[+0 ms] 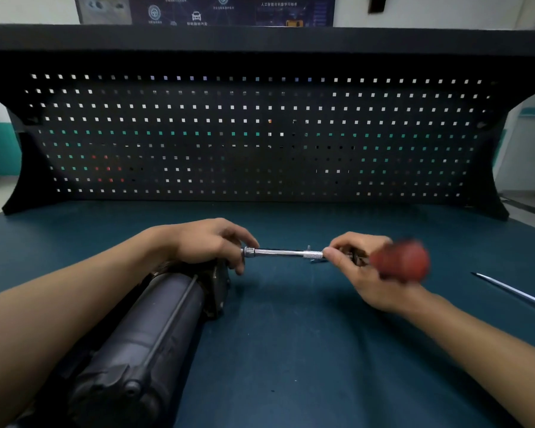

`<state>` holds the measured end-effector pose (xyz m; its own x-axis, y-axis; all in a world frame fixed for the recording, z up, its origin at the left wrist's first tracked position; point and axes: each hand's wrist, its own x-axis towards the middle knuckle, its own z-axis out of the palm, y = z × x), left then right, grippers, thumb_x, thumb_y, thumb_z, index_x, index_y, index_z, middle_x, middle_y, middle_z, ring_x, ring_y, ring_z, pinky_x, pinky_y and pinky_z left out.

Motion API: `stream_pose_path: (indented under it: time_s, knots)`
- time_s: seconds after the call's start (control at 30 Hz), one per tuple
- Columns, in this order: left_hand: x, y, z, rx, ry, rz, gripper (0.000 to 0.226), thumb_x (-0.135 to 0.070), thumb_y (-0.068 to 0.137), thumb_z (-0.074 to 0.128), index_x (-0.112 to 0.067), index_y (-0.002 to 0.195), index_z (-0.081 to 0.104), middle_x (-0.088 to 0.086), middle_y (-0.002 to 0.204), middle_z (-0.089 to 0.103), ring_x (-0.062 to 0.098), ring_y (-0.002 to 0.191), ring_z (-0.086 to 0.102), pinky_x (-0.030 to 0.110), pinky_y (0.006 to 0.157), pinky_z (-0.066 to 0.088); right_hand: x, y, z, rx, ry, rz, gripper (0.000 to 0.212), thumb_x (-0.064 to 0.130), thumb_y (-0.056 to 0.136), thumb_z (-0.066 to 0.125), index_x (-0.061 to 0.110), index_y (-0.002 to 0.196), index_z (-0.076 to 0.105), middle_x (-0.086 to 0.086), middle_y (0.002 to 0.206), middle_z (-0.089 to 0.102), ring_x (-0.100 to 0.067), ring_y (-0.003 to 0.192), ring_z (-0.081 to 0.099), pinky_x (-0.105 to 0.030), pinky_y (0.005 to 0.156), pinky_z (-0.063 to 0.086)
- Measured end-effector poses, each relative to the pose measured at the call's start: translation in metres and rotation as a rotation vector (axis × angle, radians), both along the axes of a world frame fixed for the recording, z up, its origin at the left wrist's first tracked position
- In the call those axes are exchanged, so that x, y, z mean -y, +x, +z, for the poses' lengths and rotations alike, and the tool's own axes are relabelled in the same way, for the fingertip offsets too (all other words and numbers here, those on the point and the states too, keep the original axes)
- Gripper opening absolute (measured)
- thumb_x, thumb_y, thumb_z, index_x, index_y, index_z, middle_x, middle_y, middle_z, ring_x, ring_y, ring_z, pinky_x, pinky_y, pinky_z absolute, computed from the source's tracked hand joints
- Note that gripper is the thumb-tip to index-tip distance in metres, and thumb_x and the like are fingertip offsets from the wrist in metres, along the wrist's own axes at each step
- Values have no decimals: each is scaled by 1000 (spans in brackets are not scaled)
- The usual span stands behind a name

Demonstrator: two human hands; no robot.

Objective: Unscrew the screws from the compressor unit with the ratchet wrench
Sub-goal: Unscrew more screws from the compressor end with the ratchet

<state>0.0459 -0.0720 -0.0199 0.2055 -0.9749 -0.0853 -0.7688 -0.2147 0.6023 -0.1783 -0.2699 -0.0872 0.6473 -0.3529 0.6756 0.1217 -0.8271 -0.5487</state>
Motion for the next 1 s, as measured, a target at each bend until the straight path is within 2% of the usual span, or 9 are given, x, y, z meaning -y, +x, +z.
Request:
stream_pose_path:
  time_s: [0.13, 0.2, 0.4, 0.5, 0.6, 0.7, 0.8, 0.9, 1.0]
  knots:
    - [0, 2, 0, -128, -28, 27, 42, -46, 93, 52, -15, 116, 69, 7, 93, 76, 19, 87, 65, 38, 94, 48, 2, 5, 8, 147, -254, -33, 9, 27, 91, 72, 21, 84, 73, 15, 71, 59, -11, 65, 57, -16, 62, 41]
    - [0, 3, -1, -96, 0, 34, 55, -61, 98, 40, -17, 113, 70, 5, 94, 77, 17, 86, 63, 43, 98, 46, 3, 5, 8, 157, -283, -24, 11, 29, 91, 71, 20, 85, 73, 15, 72, 57, -10, 64, 56, -17, 61, 41]
    - [2, 3, 1, -100, 52, 83, 77, -77, 87, 23, -23, 107, 75, 4, 89, 77, 9, 78, 63, 19, 75, 47, 1, 8, 7, 184, -220, -22, 7, 17, 89, 75, 16, 82, 75, 7, 71, 61, -10, 64, 56, -14, 62, 40]
    - [4, 2, 0, -16, 41, 44, 59, -68, 94, 35, -26, 101, 76, -4, 78, 73, 5, 70, 60, 16, 69, 44, 0, 10, 9, 44, -2, -79, 20, 23, 92, 72, 19, 72, 74, 13, 60, 59, -2, 56, 52, -11, 56, 36]
    - [8, 1, -1, 113, 24, 42, 36, -56, 96, 53, -28, 89, 75, -9, 71, 70, 3, 62, 55, 18, 66, 42, 3, 13, 24, -231, 315, -136, 41, 40, 96, 63, 10, 69, 69, 4, 50, 52, -10, 47, 46, -21, 47, 37]
    - [9, 1, -2, 139, -7, 37, 32, -52, 94, 59, -26, 86, 75, -10, 69, 70, 2, 59, 53, 15, 60, 41, 6, 17, 44, -497, 648, -159, 48, 50, 94, 61, 5, 78, 72, -3, 48, 52, -16, 39, 46, -21, 39, 32]
    - [8, 2, -3, 134, -41, 18, 30, -48, 94, 61, -22, 86, 75, -10, 69, 70, 1, 59, 53, 12, 58, 40, 10, 18, 59, -749, 829, -81, 59, 63, 85, 60, 9, 69, 77, -1, 49, 45, -14, 36, 38, -19, 39, 27]
    - [7, 2, -6, 120, -89, 13, 26, -45, 93, 64, -25, 81, 74, -10, 70, 72, 0, 60, 52, 11, 59, 40, 17, 17, 59, -750, 1108, 121, 58, 64, 75, 65, 6, 73, 72, 3, 44, 36, -11, 31, 29, -20, 36, 23]
    - [7, 2, -6, 109, -145, 12, 28, -40, 92, 68, -33, 66, 72, -16, 61, 66, -3, 53, 48, 8, 56, 37, 18, 15, 46, -643, 1297, 259, 53, 57, 81, 62, 4, 73, 67, 6, 38, 32, -8, 27, 26, -19, 34, 23]
